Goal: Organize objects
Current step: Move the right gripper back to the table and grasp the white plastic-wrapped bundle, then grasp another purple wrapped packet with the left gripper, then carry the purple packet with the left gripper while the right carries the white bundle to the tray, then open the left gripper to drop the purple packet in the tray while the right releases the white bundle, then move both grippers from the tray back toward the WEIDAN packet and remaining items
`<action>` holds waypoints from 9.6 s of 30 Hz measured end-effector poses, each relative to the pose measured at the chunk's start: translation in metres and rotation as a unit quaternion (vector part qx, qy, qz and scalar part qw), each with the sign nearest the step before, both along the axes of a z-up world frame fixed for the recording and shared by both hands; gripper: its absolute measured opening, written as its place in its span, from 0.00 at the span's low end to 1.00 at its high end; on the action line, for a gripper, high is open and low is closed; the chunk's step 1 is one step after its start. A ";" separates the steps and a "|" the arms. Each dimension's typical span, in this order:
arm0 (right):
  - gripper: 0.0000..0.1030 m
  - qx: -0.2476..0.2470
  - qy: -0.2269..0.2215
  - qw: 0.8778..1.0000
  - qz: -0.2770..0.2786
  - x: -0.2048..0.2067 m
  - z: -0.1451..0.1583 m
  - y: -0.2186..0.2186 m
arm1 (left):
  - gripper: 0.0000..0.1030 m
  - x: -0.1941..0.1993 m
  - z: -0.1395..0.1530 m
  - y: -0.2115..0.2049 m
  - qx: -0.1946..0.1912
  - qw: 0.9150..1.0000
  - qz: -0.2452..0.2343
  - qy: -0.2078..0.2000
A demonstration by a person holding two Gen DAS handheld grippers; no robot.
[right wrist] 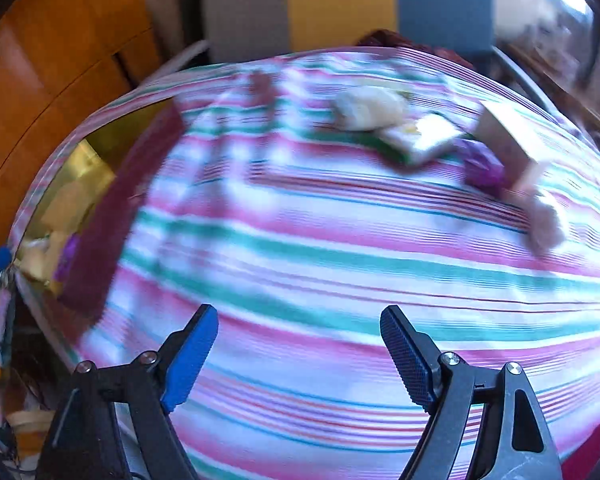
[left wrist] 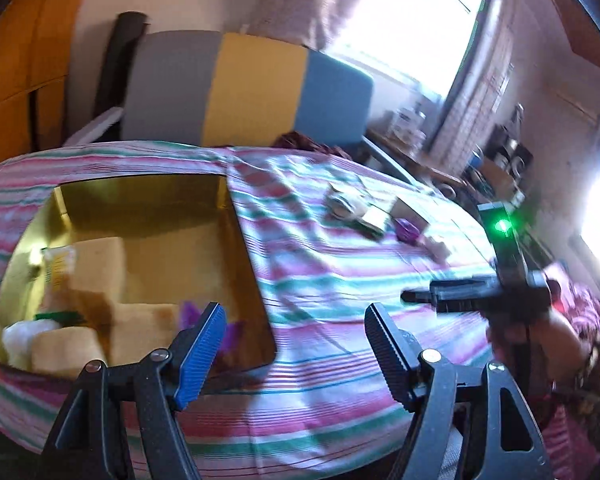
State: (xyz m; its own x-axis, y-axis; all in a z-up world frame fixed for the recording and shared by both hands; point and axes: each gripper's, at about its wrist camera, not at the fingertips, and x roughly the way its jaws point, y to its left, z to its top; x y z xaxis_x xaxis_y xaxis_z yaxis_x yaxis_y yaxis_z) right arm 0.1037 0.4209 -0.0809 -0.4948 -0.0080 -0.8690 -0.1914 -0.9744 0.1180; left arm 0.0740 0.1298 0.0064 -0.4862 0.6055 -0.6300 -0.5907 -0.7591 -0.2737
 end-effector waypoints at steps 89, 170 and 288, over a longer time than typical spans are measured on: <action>0.37 -0.072 0.021 0.956 -0.285 0.010 -0.016 0.259 | 0.51 -0.081 -0.088 0.385 -0.142 0.976 -0.166 -0.004; 0.37 -0.093 0.119 0.987 -0.048 -0.033 0.040 0.103 | 0.48 -0.164 -0.013 -0.074 -0.022 0.984 0.172 -0.051; 0.63 -0.046 0.049 0.972 -0.226 -0.116 -0.023 0.109 | 0.68 0.014 -0.009 0.019 -0.055 0.997 -0.032 0.052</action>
